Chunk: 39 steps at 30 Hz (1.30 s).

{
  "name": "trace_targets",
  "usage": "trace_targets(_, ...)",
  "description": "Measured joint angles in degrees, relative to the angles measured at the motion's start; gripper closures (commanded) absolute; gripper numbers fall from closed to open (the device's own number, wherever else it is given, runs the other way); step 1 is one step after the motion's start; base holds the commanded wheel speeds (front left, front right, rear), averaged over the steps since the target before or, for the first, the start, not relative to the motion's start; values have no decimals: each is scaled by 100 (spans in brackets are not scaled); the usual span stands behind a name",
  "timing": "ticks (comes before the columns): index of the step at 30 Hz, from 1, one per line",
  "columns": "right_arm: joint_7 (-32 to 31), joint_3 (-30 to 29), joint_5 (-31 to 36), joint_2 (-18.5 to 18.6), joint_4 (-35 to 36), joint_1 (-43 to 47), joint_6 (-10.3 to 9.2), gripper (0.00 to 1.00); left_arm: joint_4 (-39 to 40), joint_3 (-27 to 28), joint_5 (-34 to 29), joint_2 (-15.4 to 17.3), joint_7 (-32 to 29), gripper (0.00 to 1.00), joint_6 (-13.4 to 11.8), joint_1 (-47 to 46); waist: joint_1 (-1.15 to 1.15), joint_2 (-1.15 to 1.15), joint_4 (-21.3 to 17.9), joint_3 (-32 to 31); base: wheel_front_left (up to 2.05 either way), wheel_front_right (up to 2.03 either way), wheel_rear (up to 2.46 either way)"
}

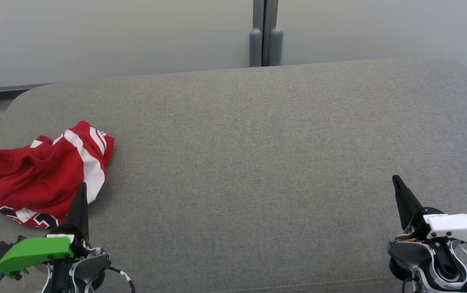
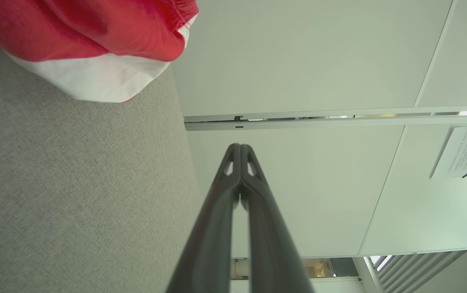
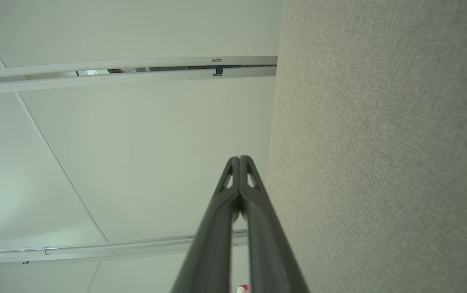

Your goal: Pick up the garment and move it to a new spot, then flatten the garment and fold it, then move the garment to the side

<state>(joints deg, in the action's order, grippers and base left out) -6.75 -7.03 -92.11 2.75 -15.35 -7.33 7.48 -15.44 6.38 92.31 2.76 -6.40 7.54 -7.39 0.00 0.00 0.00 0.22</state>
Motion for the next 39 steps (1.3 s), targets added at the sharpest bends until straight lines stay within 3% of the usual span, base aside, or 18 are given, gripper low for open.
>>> trace_targets(1,0,0,0,0,0,0,0,100,0,0,0,0,0,100,0,0,0,0,0,0,0,0,0)
trace_targets(2,1,1,1,-3,-16,7,0,0,-12,0,0,-1,0,0,-1,5,0,0,0,0,0,0,0)
trace_targets(19,335,315,235,-68,-321,250,-2,0,-205,-260,-140,-42,316,0,-7,351,0,0,-13,-51,0,0,0)
trace_targets(29,591,461,1124,-63,-534,218,-2,0,-216,-493,-758,35,582,0,-127,424,0,0,-8,-95,0,0,0)
trace_targets(39,836,641,2313,-56,-797,54,-1,0,-201,-698,-1833,153,823,0,-355,444,0,0,3,-133,0,0,0)
